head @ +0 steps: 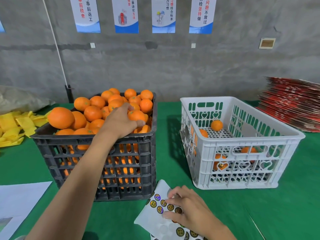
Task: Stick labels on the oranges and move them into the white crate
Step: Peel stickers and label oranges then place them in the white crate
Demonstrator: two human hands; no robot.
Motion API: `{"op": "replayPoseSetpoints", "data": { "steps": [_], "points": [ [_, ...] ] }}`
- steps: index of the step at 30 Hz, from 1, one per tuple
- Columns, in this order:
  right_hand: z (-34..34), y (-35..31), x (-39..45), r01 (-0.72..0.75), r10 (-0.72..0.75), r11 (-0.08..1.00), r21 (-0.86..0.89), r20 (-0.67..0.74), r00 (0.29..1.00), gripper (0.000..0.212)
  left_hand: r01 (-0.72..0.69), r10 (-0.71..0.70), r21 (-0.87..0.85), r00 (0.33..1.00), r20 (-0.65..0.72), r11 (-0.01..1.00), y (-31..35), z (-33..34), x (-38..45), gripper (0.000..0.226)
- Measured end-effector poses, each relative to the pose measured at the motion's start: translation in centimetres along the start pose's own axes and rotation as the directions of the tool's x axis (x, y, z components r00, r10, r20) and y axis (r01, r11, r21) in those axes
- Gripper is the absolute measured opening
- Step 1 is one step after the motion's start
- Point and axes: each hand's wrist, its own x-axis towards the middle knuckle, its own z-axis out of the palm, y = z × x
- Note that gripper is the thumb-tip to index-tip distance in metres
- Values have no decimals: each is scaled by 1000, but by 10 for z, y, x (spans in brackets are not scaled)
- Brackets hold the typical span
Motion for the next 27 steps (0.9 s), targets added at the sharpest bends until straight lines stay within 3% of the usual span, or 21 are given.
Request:
{"op": "replayPoseSetpoints", "data": {
  "steps": [4,10,15,23,27],
  "points": [
    [2,3,0,5,-5,1000,27,-7,1000,69,10,-10,4,1000,3,1000,3,-2,-3,69],
    [5,-2,6,21,-20,999,28,-33,999,55,20,-20,9,1000,4,1000,6,-5,-7,68],
    [7,-1,6,35,-35,999,26,-3,999,66,22,-22,6,1000,-3,1000,6,-5,-8,66],
    [11,0,17,-4,5,995,100,-9,1000,46,15,-15,4,1000,-9,1000,6,-5,-9,66],
    [10,2,16,2,-3,995,103,9,1000,58,18,-18,8,1000,-8,1000,6,-5,-9,65]
  ]
}}
